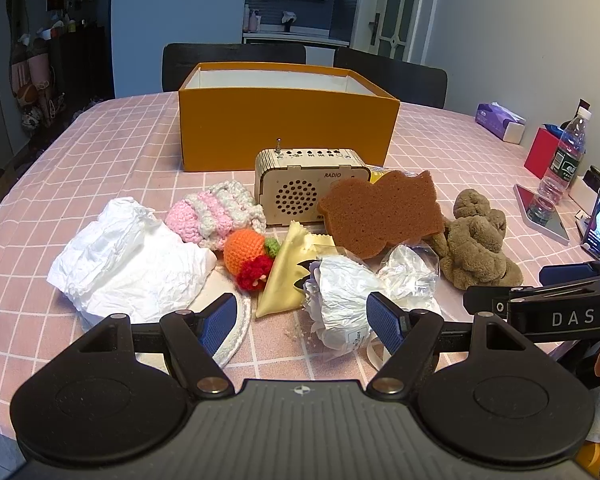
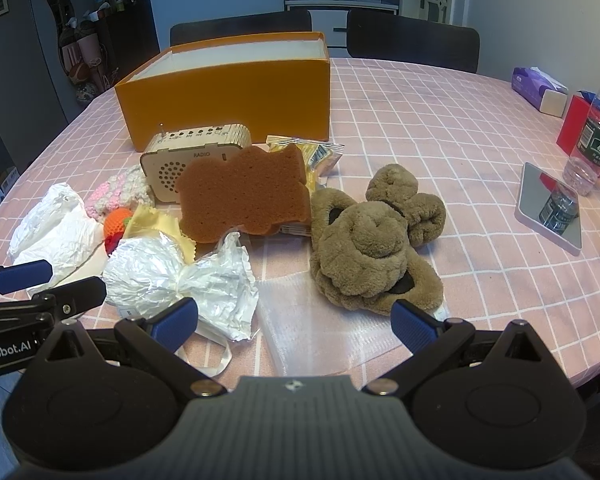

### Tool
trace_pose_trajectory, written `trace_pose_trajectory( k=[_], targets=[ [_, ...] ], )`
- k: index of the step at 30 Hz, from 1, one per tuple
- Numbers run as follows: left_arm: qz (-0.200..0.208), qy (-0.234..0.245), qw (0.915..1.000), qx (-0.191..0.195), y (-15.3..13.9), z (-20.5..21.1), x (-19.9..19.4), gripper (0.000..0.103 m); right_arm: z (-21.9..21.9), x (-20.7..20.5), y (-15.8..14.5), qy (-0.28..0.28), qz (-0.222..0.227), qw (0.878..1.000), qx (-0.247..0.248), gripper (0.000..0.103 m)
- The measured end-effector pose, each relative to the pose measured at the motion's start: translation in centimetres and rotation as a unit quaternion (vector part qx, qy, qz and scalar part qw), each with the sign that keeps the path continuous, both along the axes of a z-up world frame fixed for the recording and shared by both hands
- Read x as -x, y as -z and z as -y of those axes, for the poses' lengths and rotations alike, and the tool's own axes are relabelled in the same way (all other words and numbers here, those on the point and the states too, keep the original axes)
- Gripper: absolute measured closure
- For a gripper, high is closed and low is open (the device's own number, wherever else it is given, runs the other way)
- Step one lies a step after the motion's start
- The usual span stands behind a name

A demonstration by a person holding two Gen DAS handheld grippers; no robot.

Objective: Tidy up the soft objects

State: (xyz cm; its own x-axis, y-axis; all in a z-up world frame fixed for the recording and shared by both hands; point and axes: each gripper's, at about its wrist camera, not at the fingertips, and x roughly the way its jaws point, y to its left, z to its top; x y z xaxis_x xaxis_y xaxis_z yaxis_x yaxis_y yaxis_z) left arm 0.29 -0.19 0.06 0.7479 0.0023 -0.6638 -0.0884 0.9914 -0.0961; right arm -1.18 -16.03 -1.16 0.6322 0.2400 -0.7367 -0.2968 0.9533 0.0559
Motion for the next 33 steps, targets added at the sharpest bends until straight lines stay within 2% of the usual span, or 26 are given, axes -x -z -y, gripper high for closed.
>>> trace_pose_trajectory(
  k=[19, 27, 31, 33],
  targets=[
    [0.0, 0.0, 1.0, 0.001, 0.03, -0.04, 0.11, 0.016, -0.07, 0.05, 0.08, -0.001, -0.001, 1.0, -0.001, 0.003],
    [0.0, 0.003, 0.9999, 0.013, 0.1, -0.31, 0.28, 0.019, -0.51, 0.53, 0.0, -0.012, 0.005, 1.0, -0.003, 0.003],
    [0.002, 0.012, 0.9997, 0.021, 0.22, -0.56, 0.23, 0.023, -0.79, 0.58, -0.02, -0.022, 0.005, 1.0, 0.001, 0.003],
    [0.007, 0.022, 0.9993, 0.028, 0.16, -0.75, 0.16, 0.03, -0.7, 0.35, 0.06, -0.025, 0.001, 1.0, -0.002, 0.003]
  ],
)
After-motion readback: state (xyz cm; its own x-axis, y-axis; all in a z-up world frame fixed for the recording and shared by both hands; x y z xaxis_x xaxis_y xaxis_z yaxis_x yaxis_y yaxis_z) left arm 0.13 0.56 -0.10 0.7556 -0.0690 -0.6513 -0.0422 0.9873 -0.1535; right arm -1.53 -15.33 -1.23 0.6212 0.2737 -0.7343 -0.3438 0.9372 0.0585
